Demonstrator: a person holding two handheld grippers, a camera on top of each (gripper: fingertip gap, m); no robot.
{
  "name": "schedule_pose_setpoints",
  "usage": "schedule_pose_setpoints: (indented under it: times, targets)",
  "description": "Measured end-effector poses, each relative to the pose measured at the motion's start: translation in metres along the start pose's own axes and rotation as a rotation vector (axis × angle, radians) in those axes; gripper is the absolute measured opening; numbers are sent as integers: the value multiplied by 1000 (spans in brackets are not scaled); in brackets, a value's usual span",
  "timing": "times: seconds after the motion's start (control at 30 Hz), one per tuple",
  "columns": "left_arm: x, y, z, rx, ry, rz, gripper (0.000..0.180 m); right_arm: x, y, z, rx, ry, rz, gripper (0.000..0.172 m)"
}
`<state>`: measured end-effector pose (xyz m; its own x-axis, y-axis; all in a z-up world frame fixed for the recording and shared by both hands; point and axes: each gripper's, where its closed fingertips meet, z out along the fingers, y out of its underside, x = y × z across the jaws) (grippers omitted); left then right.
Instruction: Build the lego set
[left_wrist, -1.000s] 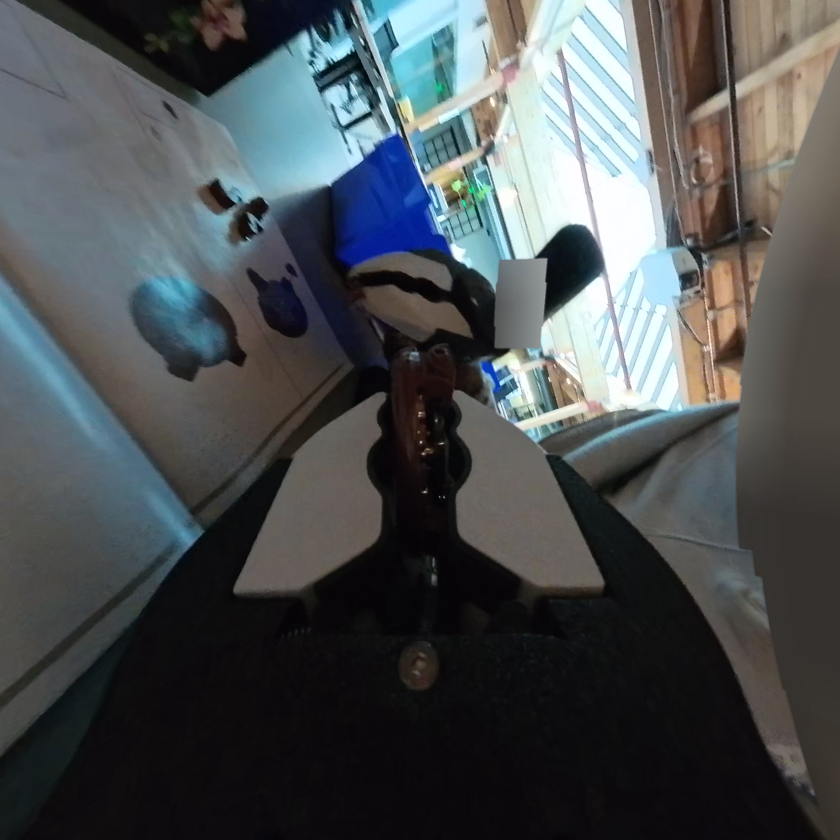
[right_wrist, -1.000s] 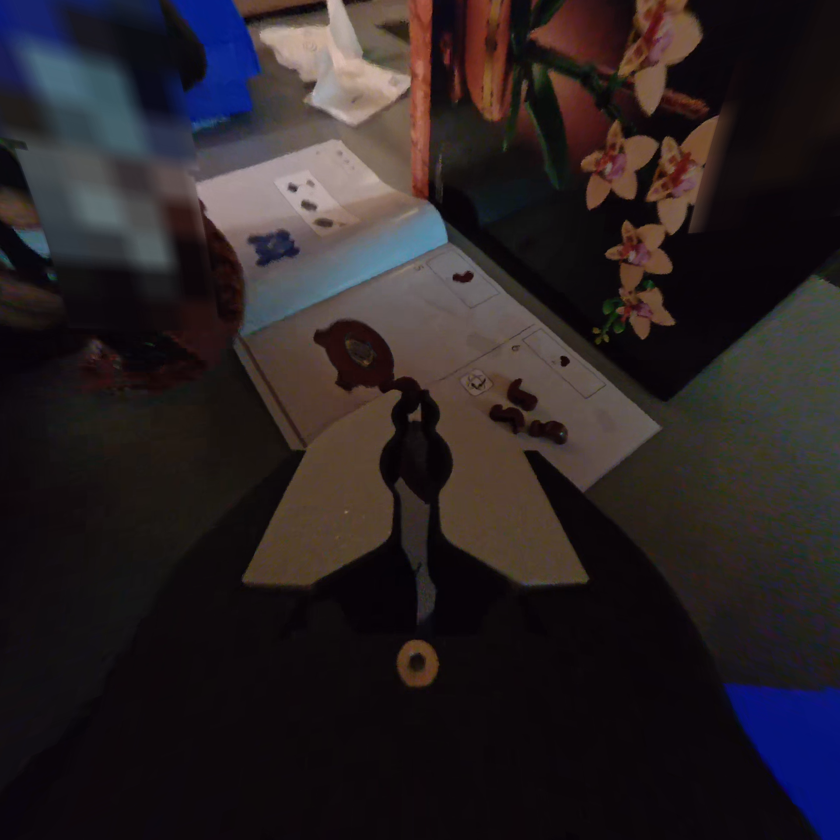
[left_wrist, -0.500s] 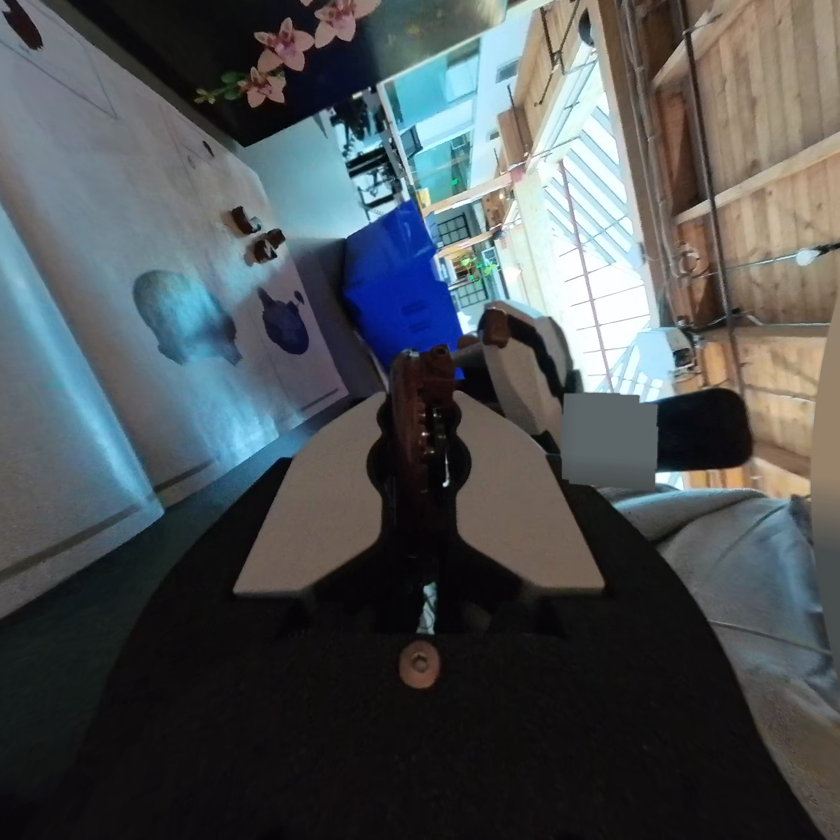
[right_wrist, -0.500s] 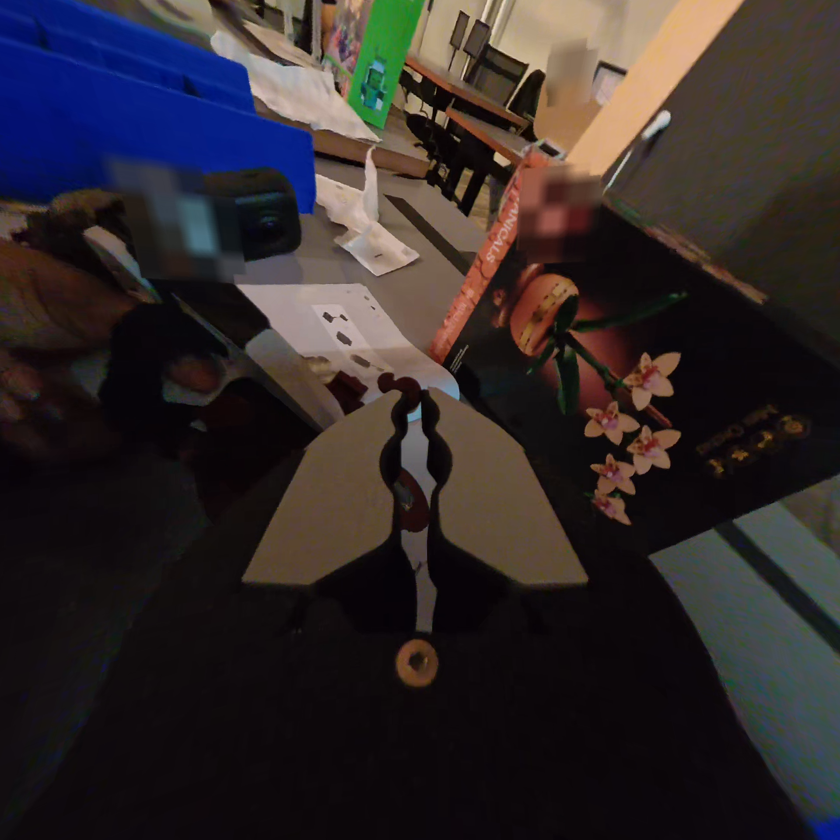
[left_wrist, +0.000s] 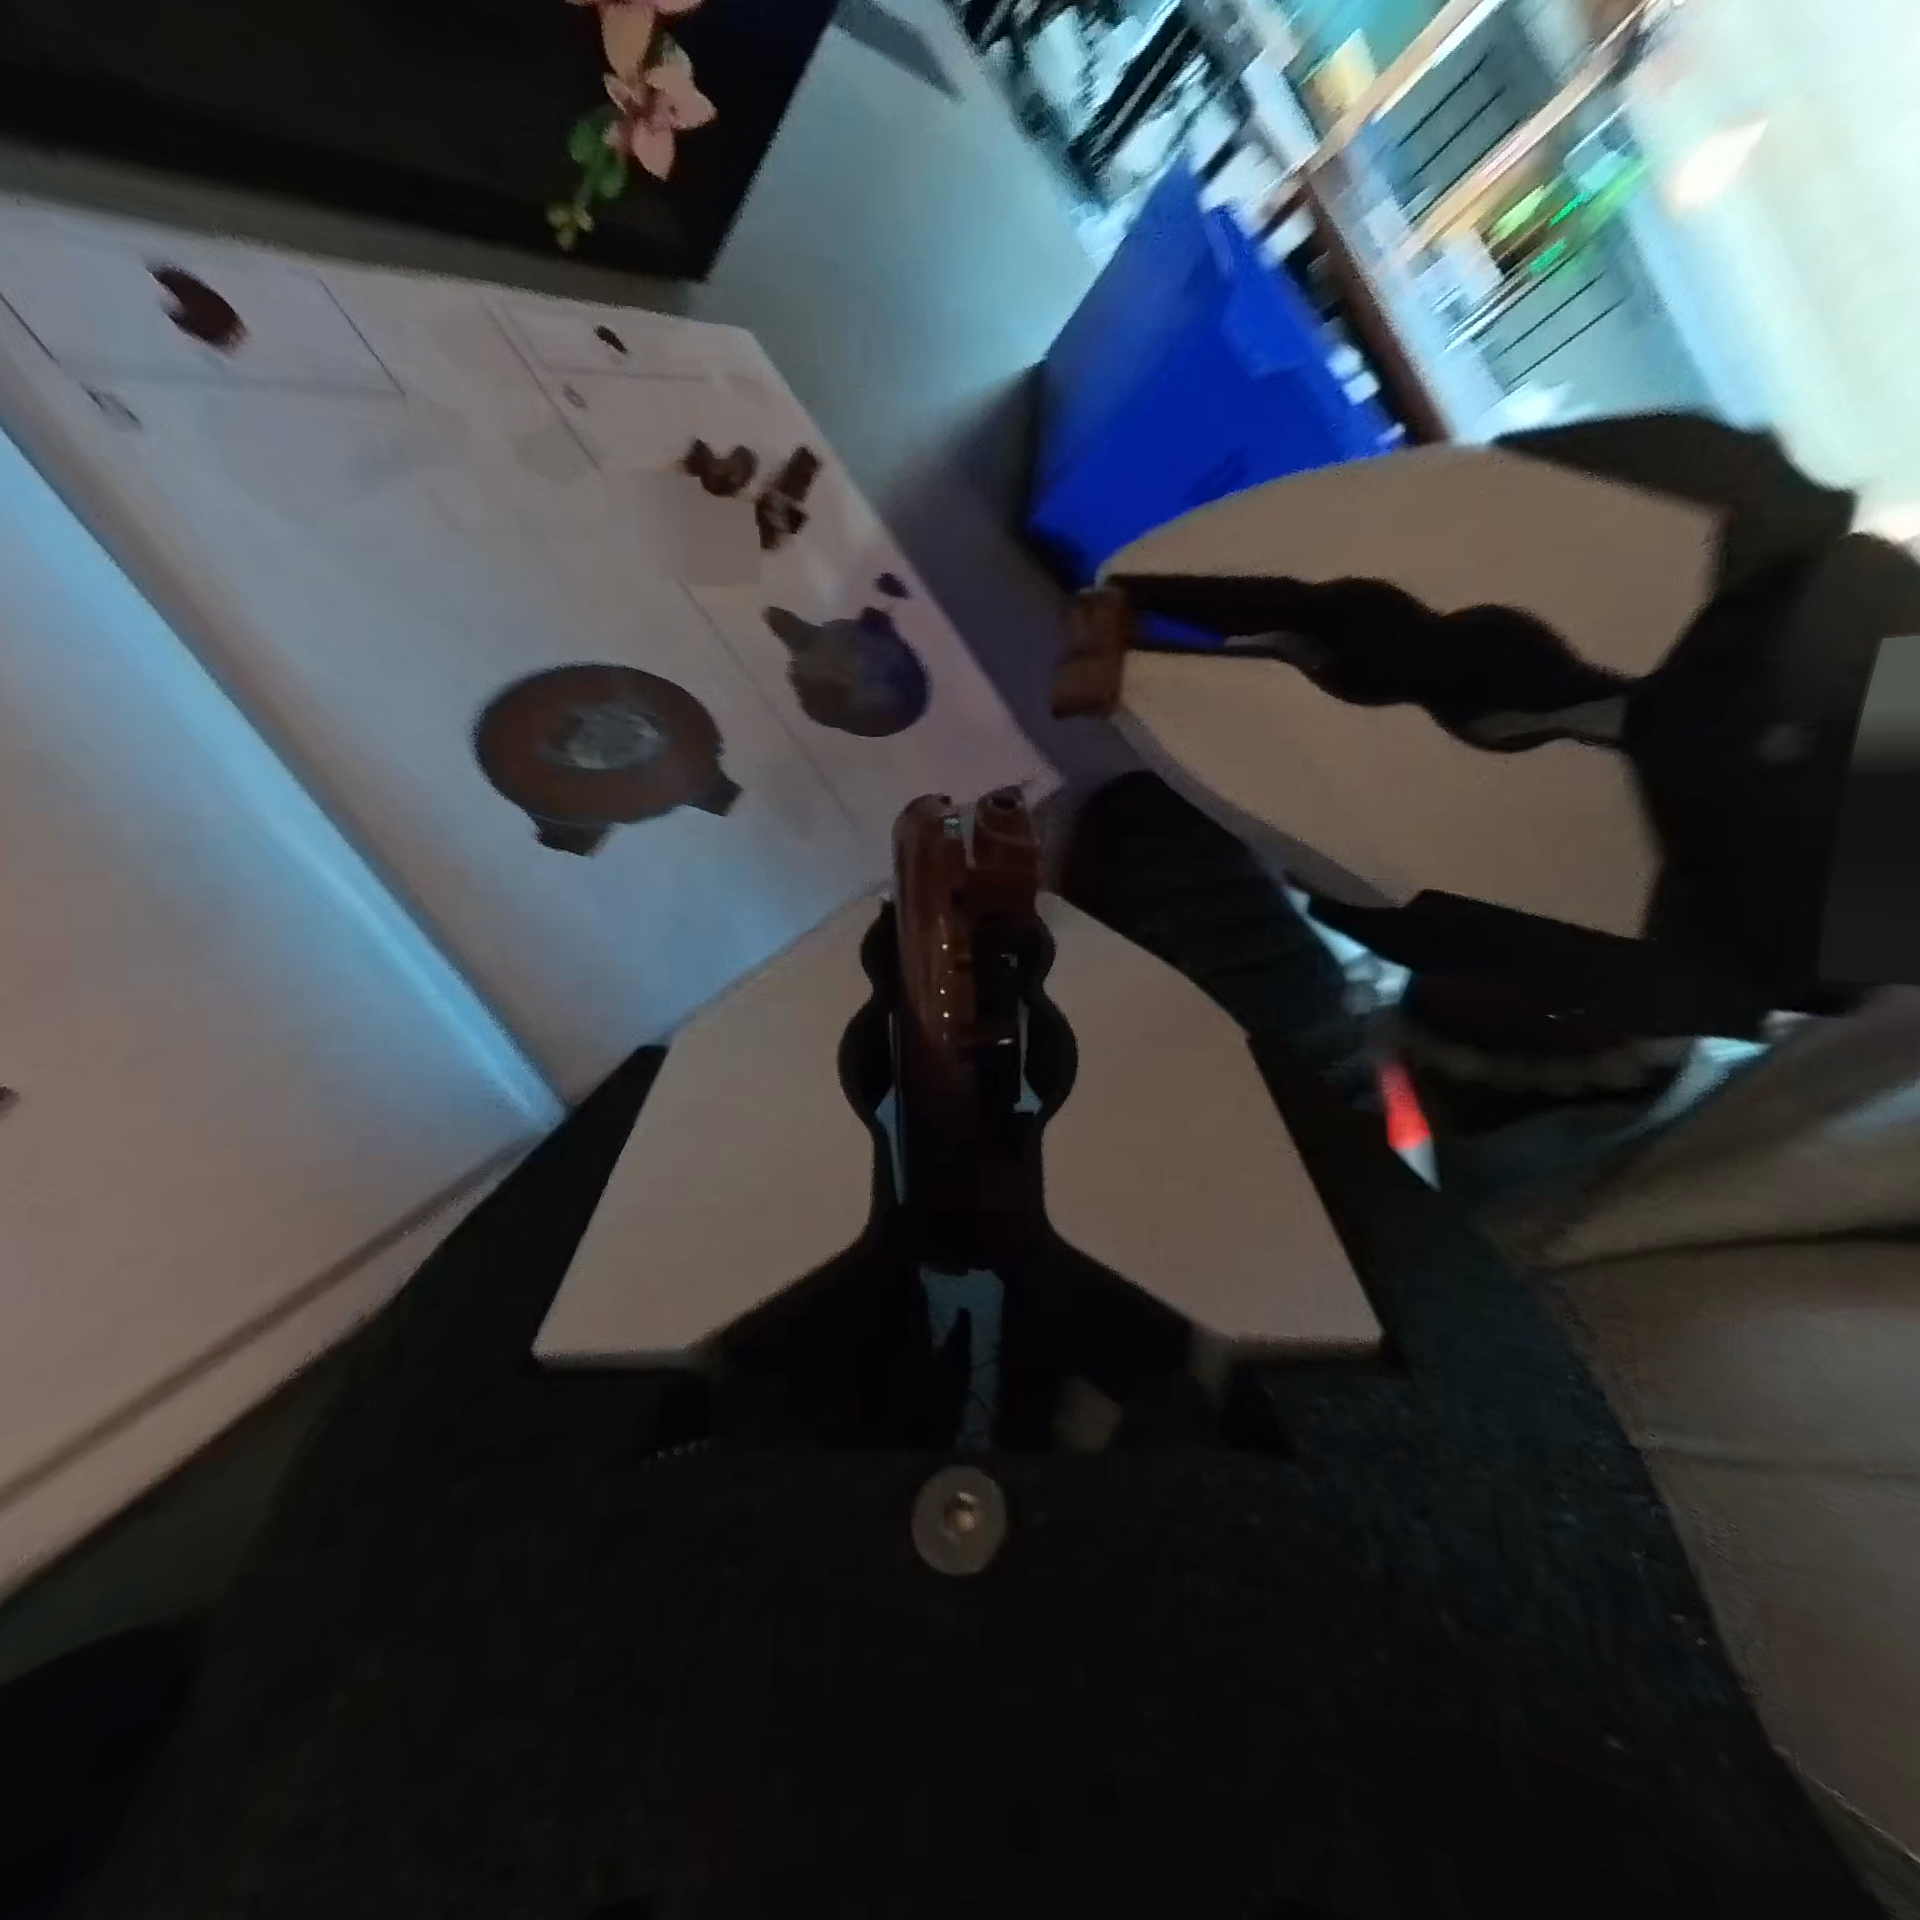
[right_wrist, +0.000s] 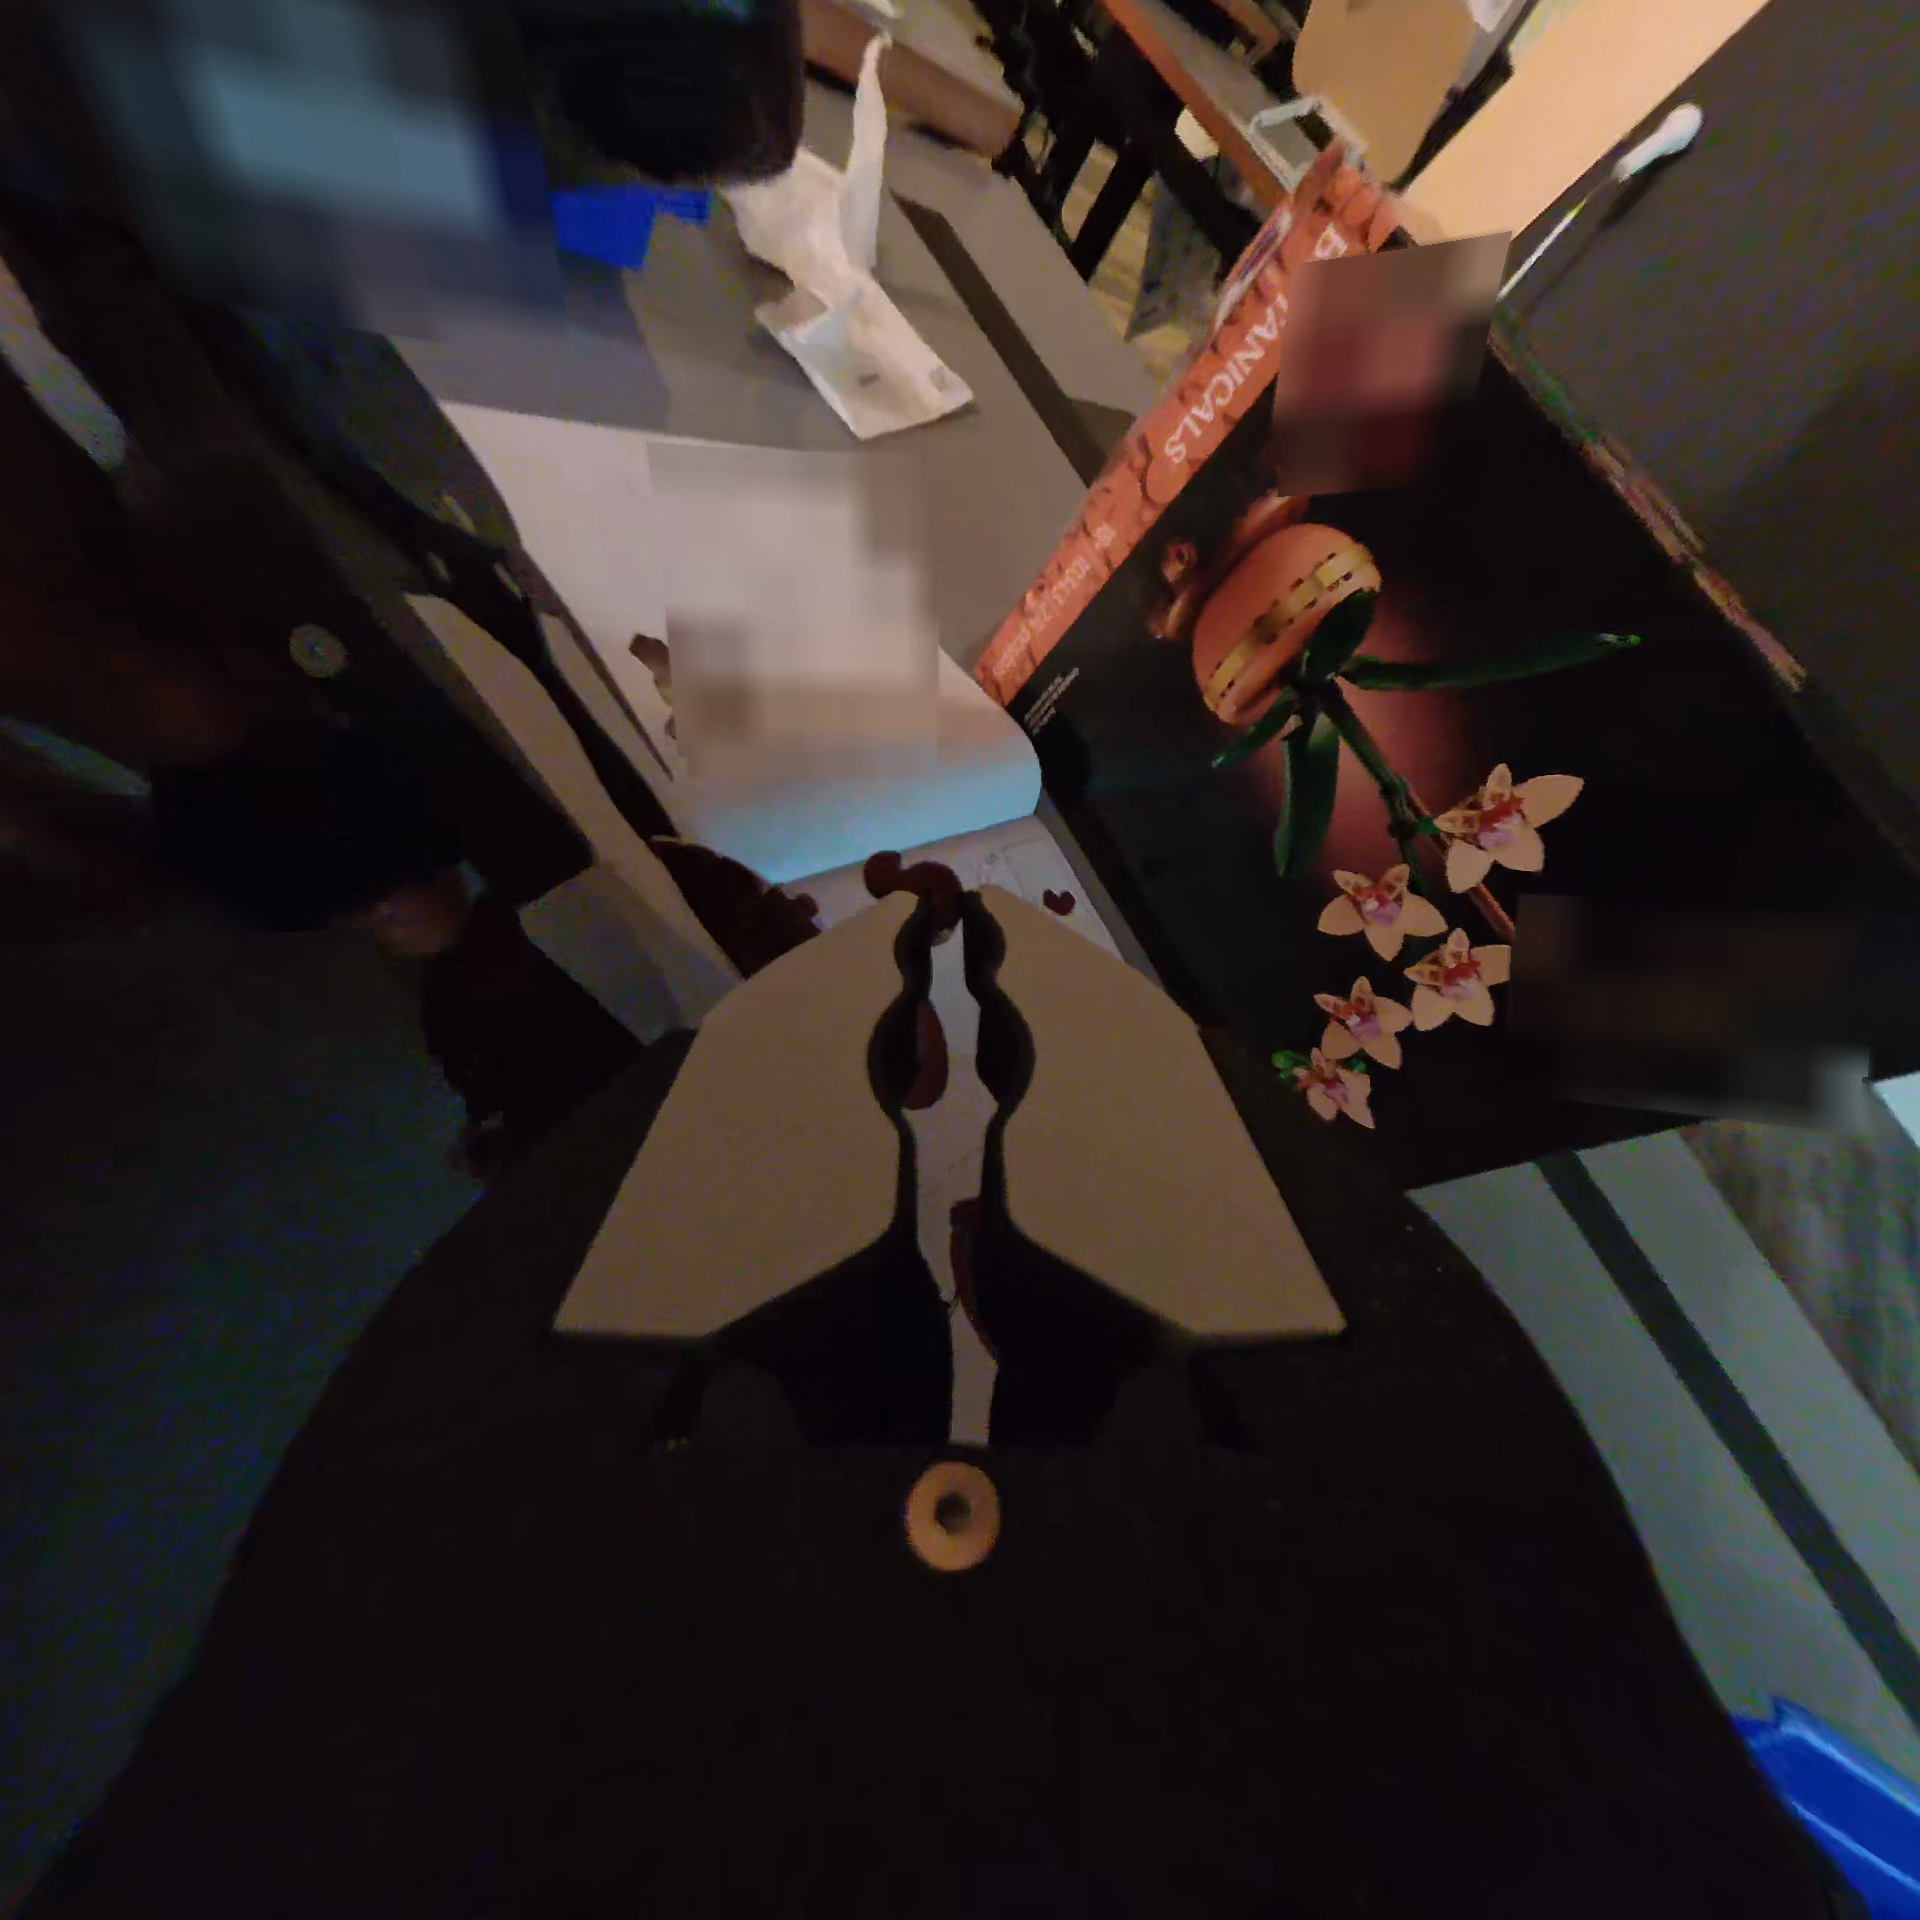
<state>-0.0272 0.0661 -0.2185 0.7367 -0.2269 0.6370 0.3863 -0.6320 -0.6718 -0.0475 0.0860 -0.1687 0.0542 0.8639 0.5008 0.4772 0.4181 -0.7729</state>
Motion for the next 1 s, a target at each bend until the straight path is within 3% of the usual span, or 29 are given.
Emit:
schedule_pose_setpoints:
  times: [0.23,0.47,0.83,1.0]
  targets:
    - [-19,-4,1,-53,-174,191,21,-9,11,10,-44,-76,189,3]
    - [-24,-6,2,-81,-231,271,21,-11,11,15,-72,-40,120,4]
    - [-25,-7,4,-87,-218,248,21,-11,7,17,-143,41,-104,4]
    - [-24,-6,3,-78,-160,180,22,-3,17,14,-115,3,21,6]
